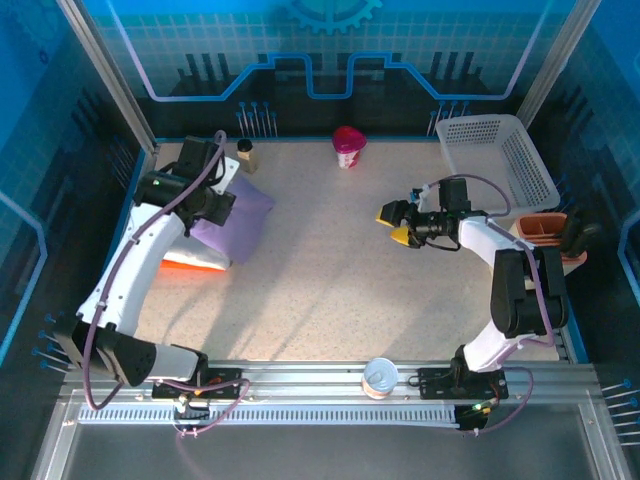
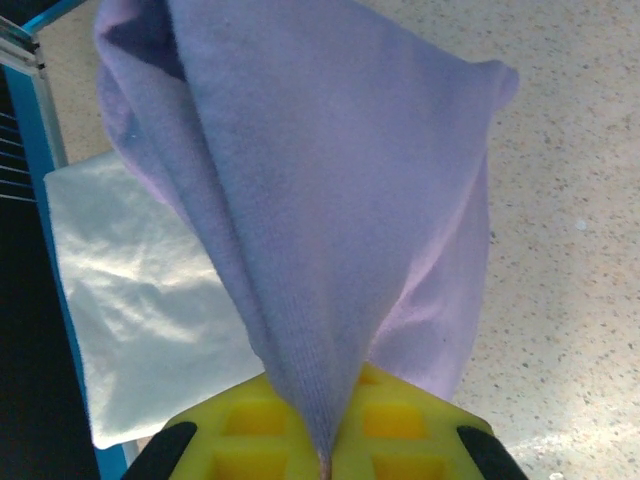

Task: Fold and stack the t-shirts

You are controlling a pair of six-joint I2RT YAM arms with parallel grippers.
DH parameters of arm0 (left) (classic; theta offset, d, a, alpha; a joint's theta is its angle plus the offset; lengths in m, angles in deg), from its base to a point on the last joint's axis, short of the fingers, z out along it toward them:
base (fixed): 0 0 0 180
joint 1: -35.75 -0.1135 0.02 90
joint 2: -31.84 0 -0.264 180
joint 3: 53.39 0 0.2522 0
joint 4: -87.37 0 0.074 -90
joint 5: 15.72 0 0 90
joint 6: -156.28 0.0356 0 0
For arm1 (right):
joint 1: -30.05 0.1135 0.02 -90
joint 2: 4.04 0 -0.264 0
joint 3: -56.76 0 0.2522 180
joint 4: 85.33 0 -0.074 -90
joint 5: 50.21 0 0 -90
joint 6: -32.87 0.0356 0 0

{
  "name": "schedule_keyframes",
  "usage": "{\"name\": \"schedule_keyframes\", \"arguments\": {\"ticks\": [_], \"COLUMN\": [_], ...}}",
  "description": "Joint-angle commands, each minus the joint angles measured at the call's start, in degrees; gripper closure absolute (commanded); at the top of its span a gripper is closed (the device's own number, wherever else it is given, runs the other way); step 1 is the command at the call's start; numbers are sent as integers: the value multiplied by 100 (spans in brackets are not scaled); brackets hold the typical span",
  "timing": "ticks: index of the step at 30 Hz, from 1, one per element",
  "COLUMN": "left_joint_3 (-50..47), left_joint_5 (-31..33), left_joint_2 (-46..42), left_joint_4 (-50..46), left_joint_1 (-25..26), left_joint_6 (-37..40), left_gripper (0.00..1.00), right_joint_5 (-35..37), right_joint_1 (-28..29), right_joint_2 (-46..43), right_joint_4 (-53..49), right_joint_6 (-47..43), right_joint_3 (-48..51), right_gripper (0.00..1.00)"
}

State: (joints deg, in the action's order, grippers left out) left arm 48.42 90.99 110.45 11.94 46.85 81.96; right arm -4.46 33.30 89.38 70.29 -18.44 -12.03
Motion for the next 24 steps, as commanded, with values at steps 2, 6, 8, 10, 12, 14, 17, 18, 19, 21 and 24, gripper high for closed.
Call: {"name": "schedule_keyframes", "arguments": {"ticks": [2, 6, 8, 10, 12, 14, 17, 18, 19, 21, 24], "left_joint_3": [266, 278, 227, 163, 103, 24, 11, -3, -20, -66, -128], "left_joint_5": [28, 0, 69, 87, 78, 82, 98, 87, 87, 130, 167], "left_joint_2": [93, 168, 185, 182, 172, 159, 164, 164, 170, 202, 282], "left_joint_4": [14, 32, 63, 123, 207, 269, 256, 267, 281, 334, 440], "left_joint_1": [-173, -252, -291, -372, -478, -594, -708, -726, -744, -812, -945], "left_joint_6": [300, 279, 286, 280, 276, 293, 278, 289, 301, 346, 368], "left_gripper": [100, 100, 100, 100, 100, 100, 100, 100, 100, 100, 100], "right_joint_5": [-154, -167, -159, -157, -178, -189, -166, -161, -156, -166, -193], "right_joint_1": [-52, -45, -35, -35, -25, -16, -16, -6, 0, 11, 44], "right_joint_2": [-134, -86, -58, -7, 67, 153, 185, 184, 178, 204, 253], "right_joint_4": [-203, -257, -270, -330, -438, -598, -696, -681, -656, -610, -633], "right_joint_6": [-108, -117, -126, -156, -239, -363, -442, -434, -412, -389, -396], "right_joint_3": [-138, -210, -246, -285, -339, -401, -418, -400, -384, -352, -389], "right_gripper": [16, 16, 16, 16, 16, 16, 16, 16, 16, 16, 16]}}
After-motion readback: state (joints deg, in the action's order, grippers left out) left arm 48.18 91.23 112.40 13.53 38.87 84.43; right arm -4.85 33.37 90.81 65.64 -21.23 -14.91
